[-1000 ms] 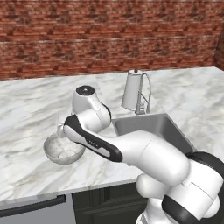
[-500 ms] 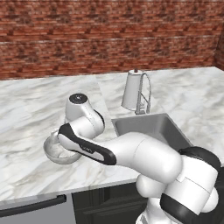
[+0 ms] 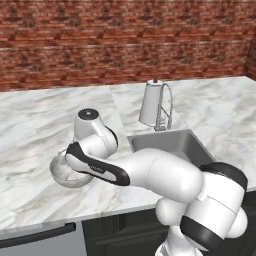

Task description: Pick the sweet potatos from the cabinet and place them in one bowl. Pick the lemon from the sink and place it in the other bowl.

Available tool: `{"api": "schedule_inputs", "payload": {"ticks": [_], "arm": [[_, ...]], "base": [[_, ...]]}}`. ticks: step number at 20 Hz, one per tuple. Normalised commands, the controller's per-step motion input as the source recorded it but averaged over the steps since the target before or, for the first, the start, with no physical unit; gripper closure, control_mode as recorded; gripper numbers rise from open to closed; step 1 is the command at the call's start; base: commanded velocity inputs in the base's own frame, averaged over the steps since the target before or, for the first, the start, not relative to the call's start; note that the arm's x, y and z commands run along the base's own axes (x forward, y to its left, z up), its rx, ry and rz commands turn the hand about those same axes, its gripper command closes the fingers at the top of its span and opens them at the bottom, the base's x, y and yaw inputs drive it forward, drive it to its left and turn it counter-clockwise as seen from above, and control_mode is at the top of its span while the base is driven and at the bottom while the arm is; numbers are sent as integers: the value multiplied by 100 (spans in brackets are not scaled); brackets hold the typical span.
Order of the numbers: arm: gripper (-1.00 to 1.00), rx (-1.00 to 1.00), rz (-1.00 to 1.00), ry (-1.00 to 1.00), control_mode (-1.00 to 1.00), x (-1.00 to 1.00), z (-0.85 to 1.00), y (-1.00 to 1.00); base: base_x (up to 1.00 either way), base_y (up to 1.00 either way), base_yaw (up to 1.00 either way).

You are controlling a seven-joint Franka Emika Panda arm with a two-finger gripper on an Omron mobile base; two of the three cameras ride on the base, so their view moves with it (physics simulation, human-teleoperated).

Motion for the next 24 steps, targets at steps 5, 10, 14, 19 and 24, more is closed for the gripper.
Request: {"api": "schedule_inputs", "payload": {"ticks": [5,10,14,19,24], "arm": [[100,0,0,0,-100,1,-33,0],[100,0,0,0,-100,11,-17,2],[100,0,0,0,-100,16,-11,8],[100,0,0,0,-100,14,-14,8],[100,0,0,0,-100,12,-11,8]], "base": [[0,0,0],[0,0,0],[0,0,0],[0,0,0],[0,0,0]]}}
